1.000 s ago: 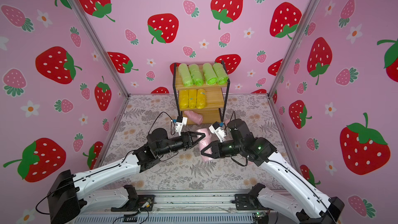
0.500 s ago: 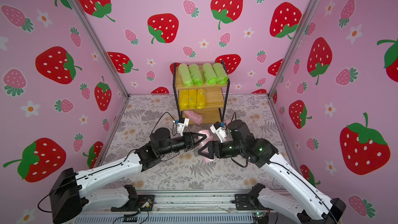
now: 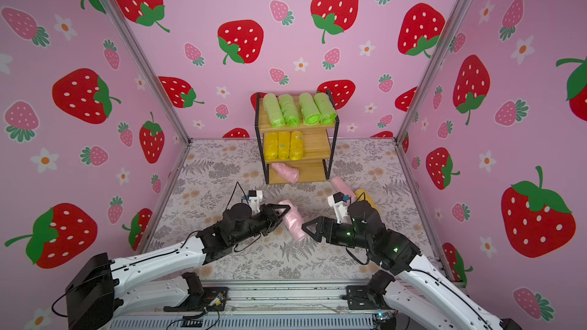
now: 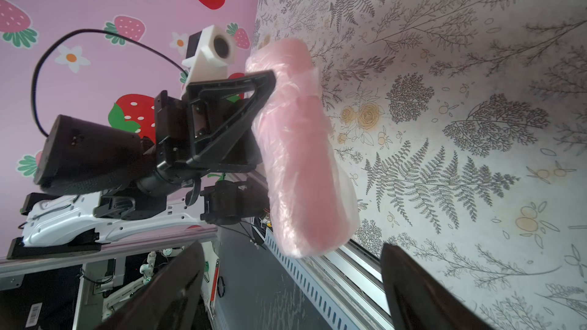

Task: Sort the rolls of trash bags by color and place them on the shelf
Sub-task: Pick up the roll of trash bags from the center of the board.

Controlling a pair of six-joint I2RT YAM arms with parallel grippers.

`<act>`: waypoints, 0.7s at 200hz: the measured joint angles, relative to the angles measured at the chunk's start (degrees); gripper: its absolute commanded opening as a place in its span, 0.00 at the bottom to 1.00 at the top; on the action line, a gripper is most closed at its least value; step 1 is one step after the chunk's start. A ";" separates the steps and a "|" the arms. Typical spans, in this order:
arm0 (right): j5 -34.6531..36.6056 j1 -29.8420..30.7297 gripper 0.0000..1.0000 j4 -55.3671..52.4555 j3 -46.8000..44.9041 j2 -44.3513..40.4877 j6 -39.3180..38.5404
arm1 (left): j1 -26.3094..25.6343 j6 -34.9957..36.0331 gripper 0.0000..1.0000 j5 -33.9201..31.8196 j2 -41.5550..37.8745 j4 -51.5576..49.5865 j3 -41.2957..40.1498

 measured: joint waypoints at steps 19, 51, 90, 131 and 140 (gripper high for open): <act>0.96 1.09 0.98 1.97 0.00 2.10 1.29 | -0.24 -0.61 0.00 -1.42 -1.64 0.09 -0.59; 2.58 4.15 0.98 5.86 0.00 6.16 3.08 | -0.35 -1.01 0.00 -3.39 -4.61 -0.83 -0.68; 4.26 7.85 0.90 10.62 0.00 11.23 4.48 | -0.39 -1.22 0.00 -4.76 -6.21 -1.16 -1.77; 6.25 10.29 0.79 12.90 0.94 15.56 4.83 | -0.39 -1.27 0.00 -5.27 -6.23 -1.33 -2.10; 6.56 10.43 0.78 13.11 1.31 16.09 4.87 | -0.39 -1.27 0.00 -5.49 -6.32 -1.31 -2.19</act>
